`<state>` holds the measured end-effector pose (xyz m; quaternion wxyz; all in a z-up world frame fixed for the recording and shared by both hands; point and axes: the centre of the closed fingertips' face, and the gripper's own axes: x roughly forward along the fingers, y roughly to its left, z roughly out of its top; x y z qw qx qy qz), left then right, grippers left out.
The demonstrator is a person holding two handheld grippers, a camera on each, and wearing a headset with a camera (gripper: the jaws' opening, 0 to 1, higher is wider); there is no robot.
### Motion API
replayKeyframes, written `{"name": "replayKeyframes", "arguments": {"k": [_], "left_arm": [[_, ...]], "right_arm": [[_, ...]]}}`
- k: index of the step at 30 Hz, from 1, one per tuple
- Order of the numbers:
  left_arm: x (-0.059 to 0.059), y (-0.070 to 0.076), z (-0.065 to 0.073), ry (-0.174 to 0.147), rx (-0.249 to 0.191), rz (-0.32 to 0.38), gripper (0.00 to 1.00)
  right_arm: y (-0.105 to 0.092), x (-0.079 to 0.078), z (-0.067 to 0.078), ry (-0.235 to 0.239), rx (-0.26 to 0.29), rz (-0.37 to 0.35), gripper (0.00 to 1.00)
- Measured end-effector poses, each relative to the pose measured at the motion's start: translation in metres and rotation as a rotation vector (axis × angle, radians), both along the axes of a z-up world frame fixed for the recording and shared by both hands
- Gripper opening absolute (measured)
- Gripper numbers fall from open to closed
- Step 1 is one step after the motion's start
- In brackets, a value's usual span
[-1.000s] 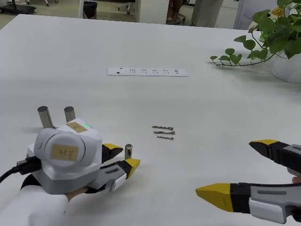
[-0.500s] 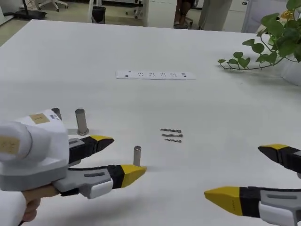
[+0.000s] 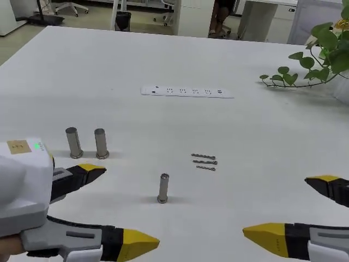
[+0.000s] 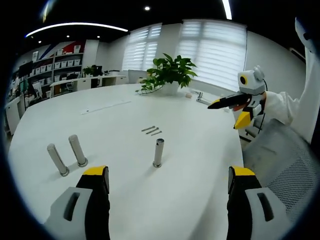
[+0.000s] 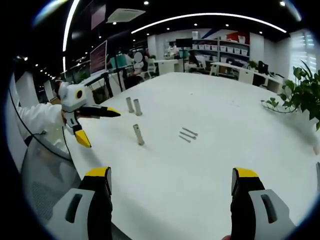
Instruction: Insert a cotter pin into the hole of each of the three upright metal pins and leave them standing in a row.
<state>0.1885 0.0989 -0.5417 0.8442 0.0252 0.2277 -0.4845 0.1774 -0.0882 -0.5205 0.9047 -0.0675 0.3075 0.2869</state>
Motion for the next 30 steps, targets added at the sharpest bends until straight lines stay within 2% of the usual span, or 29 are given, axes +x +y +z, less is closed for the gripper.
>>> {"name": "replayKeyframes", "arguments": {"k": [4,7,11,13,15,19,21,30], "left_arm": [[-0.004,-0.001,0.006,-0.006,-0.024,-0.005,0.99],[-0.004,-0.001,0.008,-0.012,-0.027,-0.001,0.99],[-0.004,0.001,0.006,-0.012,-0.016,0.005,0.99],[-0.006,0.001,0.004,-0.007,-0.010,0.000,0.99],[-0.007,0.001,0.003,-0.007,-0.009,-0.005,0.99],[-0.008,0.000,0.000,0.005,-0.017,0.009,0.99],[-0.010,-0.001,-0.001,0.010,-0.022,0.009,0.99],[-0.013,0.000,-0.004,0.017,-0.026,0.020,0.98]], "right_arm": [[0.000,0.002,0.000,-0.003,-0.006,0.000,0.98],[0.001,0.005,0.001,-0.003,-0.006,0.004,0.98],[0.005,0.010,0.003,-0.009,-0.018,0.044,0.98],[0.004,0.017,0.007,-0.042,-0.056,0.061,0.98],[0.006,0.021,0.009,-0.039,-0.056,0.080,0.98],[0.004,0.035,0.013,-0.066,-0.083,0.099,0.91],[0.003,0.042,0.013,-0.064,-0.093,0.105,0.91],[0.009,0.059,0.005,-0.037,-0.123,0.203,0.79]]}}
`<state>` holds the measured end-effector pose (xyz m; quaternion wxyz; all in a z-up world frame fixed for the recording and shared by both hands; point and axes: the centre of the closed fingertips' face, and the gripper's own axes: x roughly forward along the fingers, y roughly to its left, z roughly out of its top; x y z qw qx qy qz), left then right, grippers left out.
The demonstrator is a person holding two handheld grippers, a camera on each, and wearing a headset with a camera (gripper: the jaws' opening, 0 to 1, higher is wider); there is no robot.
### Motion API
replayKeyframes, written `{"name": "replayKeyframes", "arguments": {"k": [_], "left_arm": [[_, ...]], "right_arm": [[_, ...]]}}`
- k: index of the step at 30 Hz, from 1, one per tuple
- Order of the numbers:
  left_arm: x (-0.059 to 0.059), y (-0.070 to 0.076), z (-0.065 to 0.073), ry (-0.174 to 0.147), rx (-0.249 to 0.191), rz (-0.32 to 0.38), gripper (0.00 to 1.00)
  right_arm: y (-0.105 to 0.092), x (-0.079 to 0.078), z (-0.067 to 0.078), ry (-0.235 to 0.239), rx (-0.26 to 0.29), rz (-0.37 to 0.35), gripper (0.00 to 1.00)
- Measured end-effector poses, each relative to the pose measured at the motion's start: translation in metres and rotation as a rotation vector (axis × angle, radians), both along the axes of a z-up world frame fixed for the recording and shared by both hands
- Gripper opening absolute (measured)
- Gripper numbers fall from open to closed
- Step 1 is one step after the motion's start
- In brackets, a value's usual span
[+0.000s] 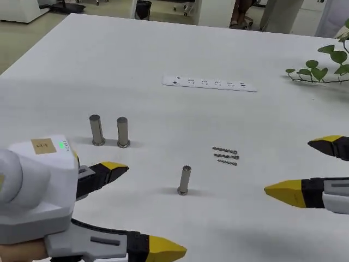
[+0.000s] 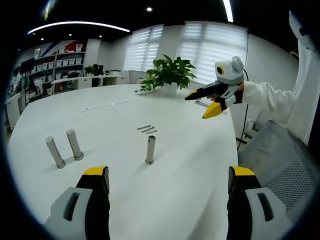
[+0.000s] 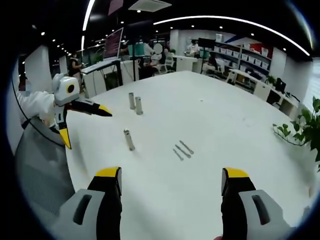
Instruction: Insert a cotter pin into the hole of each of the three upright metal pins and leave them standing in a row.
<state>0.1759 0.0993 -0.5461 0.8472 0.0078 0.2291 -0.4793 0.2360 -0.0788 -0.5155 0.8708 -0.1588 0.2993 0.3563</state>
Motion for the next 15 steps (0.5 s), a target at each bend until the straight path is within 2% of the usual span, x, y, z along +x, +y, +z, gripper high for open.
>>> {"name": "replayKeyframes", "arguments": {"k": [6,10,11,12,15], "left_arm": [[-0.001,0.007,-0.008,0.021,0.003,0.009,0.97],[-0.003,0.010,-0.011,0.028,0.014,0.011,0.97],[-0.002,0.011,-0.011,0.026,0.019,0.018,0.97],[0.002,0.015,-0.012,0.007,0.032,0.040,0.97],[0.003,0.020,-0.016,0.016,0.046,0.053,0.96]], "right_arm": [[0.008,0.015,-0.013,0.020,-0.027,0.056,0.76],[0.012,0.024,-0.026,0.047,-0.076,0.106,0.75],[0.013,0.026,-0.028,0.049,-0.080,0.109,0.75],[0.015,0.028,-0.030,0.052,-0.087,0.122,0.72],[0.025,0.029,-0.037,0.069,-0.102,0.175,0.69]]}}
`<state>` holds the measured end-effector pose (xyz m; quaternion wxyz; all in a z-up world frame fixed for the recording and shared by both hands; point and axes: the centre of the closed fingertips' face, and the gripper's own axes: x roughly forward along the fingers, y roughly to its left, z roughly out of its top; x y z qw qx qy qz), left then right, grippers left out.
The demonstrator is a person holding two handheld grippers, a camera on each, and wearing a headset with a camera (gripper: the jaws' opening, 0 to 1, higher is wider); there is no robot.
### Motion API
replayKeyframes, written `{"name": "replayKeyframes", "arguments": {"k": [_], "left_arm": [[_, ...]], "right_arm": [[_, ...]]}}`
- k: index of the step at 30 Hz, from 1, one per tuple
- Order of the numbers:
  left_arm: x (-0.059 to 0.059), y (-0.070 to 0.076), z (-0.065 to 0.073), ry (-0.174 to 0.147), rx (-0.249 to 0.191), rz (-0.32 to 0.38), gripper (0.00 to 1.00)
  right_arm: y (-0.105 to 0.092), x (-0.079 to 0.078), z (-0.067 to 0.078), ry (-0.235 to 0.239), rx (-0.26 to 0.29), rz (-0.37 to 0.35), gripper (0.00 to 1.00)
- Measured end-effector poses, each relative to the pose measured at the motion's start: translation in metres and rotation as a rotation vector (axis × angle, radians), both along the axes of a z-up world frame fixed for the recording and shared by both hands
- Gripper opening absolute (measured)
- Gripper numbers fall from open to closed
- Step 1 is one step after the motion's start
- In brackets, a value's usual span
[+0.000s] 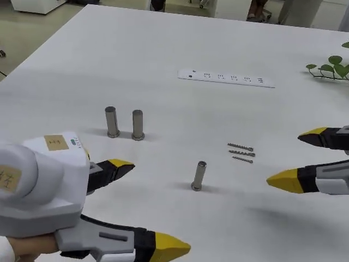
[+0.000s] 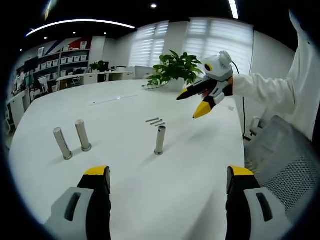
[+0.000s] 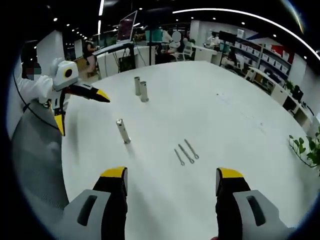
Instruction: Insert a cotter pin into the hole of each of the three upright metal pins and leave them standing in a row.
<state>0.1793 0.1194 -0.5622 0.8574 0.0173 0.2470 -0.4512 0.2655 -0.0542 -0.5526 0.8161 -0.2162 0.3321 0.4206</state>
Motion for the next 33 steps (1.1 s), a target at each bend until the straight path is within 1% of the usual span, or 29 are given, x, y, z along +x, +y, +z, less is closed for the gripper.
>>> {"name": "replayKeyframes", "arguments": {"k": [2,5,8,10,11,13,15,18,21,26,30,33], "left_arm": [[0.000,0.002,0.000,0.002,0.001,0.006,0.96],[0.000,0.004,0.000,0.002,0.002,0.011,0.95],[0.000,0.004,0.002,0.002,-0.009,0.014,0.94],[0.001,0.004,0.002,0.001,-0.010,0.016,0.92],[0.001,0.005,0.001,0.002,-0.009,0.018,0.92],[0.001,0.005,0.000,0.006,-0.010,0.019,0.92],[0.001,0.006,0.001,0.004,-0.012,0.022,0.92],[0.002,0.007,0.002,0.006,-0.022,0.026,0.90],[0.002,0.008,0.003,0.004,-0.024,0.031,0.90],[0.002,0.010,0.004,0.003,-0.025,0.036,0.90],[0.002,0.010,0.005,0.003,-0.031,0.042,0.90],[0.002,0.011,0.004,0.005,-0.026,0.043,0.89]], "right_arm": [[0.005,0.001,-0.005,0.016,-0.021,0.030,0.68],[0.014,0.003,-0.010,0.028,-0.023,0.065,0.64],[0.021,0.007,-0.016,0.039,-0.037,0.101,0.61],[0.024,0.009,-0.021,0.058,-0.042,0.110,0.59],[0.027,0.008,-0.023,0.078,-0.039,0.120,0.57],[0.029,0.011,-0.026,0.091,-0.034,0.131,0.50],[0.030,0.012,-0.030,0.111,-0.038,0.131,0.49],[0.032,0.013,-0.035,0.123,-0.044,0.159,0.41],[0.032,0.013,-0.041,0.144,-0.061,0.176,0.37],[0.029,0.016,-0.049,0.166,-0.094,0.194,0.35],[0.028,0.018,-0.052,0.177,-0.102,0.199,0.33],[0.030,0.019,-0.054,0.185,-0.109,0.210,0.30]]}}
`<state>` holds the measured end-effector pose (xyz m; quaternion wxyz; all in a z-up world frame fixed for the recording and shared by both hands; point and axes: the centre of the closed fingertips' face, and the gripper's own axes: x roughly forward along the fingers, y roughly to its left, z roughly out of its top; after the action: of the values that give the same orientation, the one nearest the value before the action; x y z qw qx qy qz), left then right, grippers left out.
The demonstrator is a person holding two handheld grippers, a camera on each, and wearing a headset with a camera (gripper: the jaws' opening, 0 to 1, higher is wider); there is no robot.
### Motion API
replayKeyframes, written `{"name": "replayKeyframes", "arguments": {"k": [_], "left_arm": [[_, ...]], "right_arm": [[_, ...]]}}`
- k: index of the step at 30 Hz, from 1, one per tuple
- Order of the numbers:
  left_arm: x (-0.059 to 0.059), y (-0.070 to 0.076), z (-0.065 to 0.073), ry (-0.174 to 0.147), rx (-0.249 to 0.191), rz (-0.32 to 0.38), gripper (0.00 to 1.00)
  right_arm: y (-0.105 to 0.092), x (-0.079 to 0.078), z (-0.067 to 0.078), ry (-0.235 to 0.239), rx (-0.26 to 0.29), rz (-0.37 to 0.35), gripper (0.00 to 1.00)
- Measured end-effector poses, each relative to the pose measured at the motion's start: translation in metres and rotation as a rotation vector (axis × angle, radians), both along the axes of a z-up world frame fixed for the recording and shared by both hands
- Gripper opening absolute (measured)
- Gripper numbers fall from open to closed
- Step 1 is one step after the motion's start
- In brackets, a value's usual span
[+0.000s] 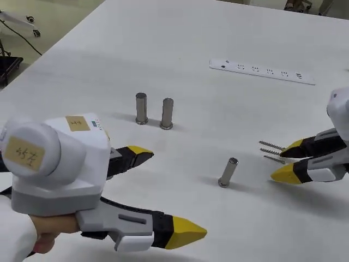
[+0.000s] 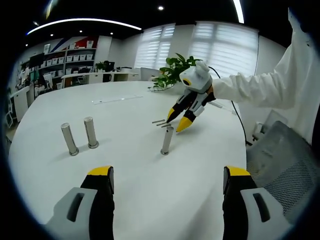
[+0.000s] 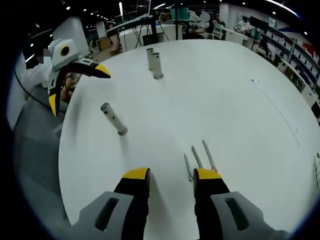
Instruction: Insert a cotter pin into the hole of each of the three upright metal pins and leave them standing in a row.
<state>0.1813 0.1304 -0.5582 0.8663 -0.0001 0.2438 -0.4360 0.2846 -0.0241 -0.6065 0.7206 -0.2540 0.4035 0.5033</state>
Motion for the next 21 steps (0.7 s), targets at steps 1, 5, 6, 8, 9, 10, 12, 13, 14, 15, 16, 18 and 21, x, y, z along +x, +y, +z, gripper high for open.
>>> {"name": "replayKeyframes", "arguments": {"k": [1,5,6,8,9,10,12,13,14,15,16,18,21], "left_arm": [[0.000,0.000,0.000,0.001,0.001,0.000,0.89],[0.002,0.001,0.002,0.004,-0.017,0.014,0.87],[0.003,0.001,0.002,0.003,-0.018,0.017,0.87],[0.004,0.001,0.003,0.000,-0.017,0.018,0.87],[0.004,0.001,0.003,0.000,-0.018,0.019,0.87],[0.005,0.000,0.003,0.002,-0.020,0.020,0.86],[0.005,-0.001,0.003,0.002,-0.018,0.019,0.85],[0.006,-0.001,0.004,0.000,-0.016,0.020,0.85],[0.007,-0.002,0.004,-0.002,-0.016,0.020,0.85],[0.007,-0.002,0.004,-0.003,-0.015,0.020,0.85],[0.008,-0.002,0.004,-0.002,-0.014,0.024,0.85],[0.010,-0.001,0.003,-0.001,-0.005,0.025,0.85],[0.011,-0.001,0.004,-0.005,-0.005,0.028,0.85]], "right_arm": [[0.000,0.001,-0.001,0.003,-0.006,0.003,0.30],[0.000,0.002,-0.004,0.018,-0.025,0.011,0.29],[-0.001,0.002,-0.005,0.024,-0.030,0.012,0.28],[-0.002,0.005,-0.005,0.022,-0.036,0.020,0.26],[-0.003,0.007,-0.005,0.024,-0.040,0.021,0.25],[-0.003,0.006,-0.005,0.023,-0.044,0.026,0.24],[-0.004,0.007,-0.006,0.014,-0.060,0.040,0.22],[-0.005,0.008,-0.006,-0.004,-0.079,0.058,0.20],[-0.006,0.009,-0.007,-0.018,-0.092,0.076,0.18],[-0.006,0.011,-0.007,-0.036,-0.107,0.091,0.16],[-0.005,0.009,-0.007,-0.029,-0.105,0.096,0.15],[-0.005,0.009,-0.007,-0.017,-0.109,0.087,0.13],[-0.006,0.011,-0.007,-0.017,-0.119,0.081,0.09]]}}
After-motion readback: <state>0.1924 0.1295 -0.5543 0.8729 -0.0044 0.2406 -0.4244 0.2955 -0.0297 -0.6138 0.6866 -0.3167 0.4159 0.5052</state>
